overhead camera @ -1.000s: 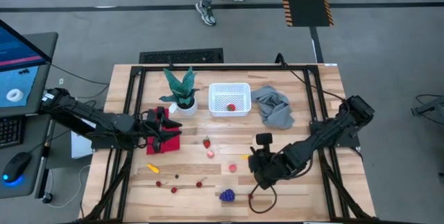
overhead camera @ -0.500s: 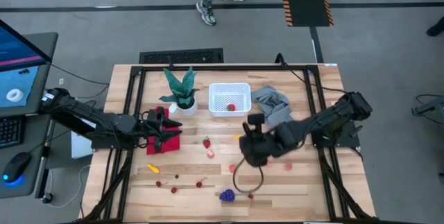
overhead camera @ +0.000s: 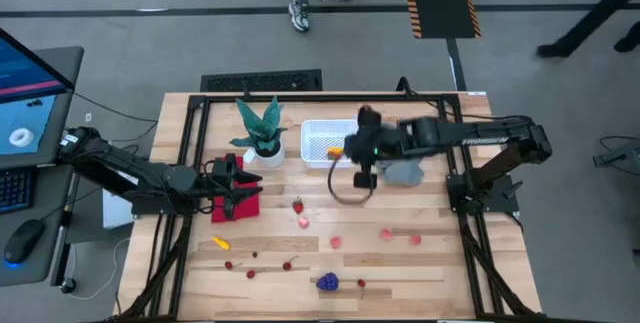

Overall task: Pick and placing Produce into tupperware
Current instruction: Put the yellow corn into the white bin

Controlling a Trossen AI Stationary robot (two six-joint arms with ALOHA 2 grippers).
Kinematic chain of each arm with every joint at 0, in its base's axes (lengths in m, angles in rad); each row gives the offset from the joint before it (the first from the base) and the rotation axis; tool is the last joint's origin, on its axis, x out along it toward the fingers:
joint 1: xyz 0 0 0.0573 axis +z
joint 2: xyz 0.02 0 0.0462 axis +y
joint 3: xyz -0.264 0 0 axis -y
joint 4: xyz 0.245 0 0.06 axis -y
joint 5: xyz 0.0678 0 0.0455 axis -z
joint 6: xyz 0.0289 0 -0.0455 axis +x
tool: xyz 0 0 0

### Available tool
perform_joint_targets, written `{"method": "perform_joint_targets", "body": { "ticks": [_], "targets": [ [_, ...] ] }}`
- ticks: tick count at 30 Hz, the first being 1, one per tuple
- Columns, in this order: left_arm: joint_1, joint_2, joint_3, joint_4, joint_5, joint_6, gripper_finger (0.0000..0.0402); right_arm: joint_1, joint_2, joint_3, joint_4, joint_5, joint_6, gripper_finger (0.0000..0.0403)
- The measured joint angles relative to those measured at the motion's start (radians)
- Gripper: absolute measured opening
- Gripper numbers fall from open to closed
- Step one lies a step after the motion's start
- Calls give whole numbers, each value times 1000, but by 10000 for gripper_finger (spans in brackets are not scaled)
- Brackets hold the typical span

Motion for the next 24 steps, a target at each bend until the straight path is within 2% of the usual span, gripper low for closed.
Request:
{"method": "perform_joint_targets", "body": {
  "ticks": [7,13,19,24],
  "targets": [
    [0,0,0,-7,-1,4,155,-193,7,0,76,-256,-17,45],
    [0,0,0,-5,-3,11,155,-328,62,0,104,-412,-7,44],
    [0,0,0,20,-41,18,155,-405,164,-2,89,-454,-1,45],
    [0,-1,0,44,-101,103,155,-434,267,-2,86,-479,-14,45]
  ]
}}
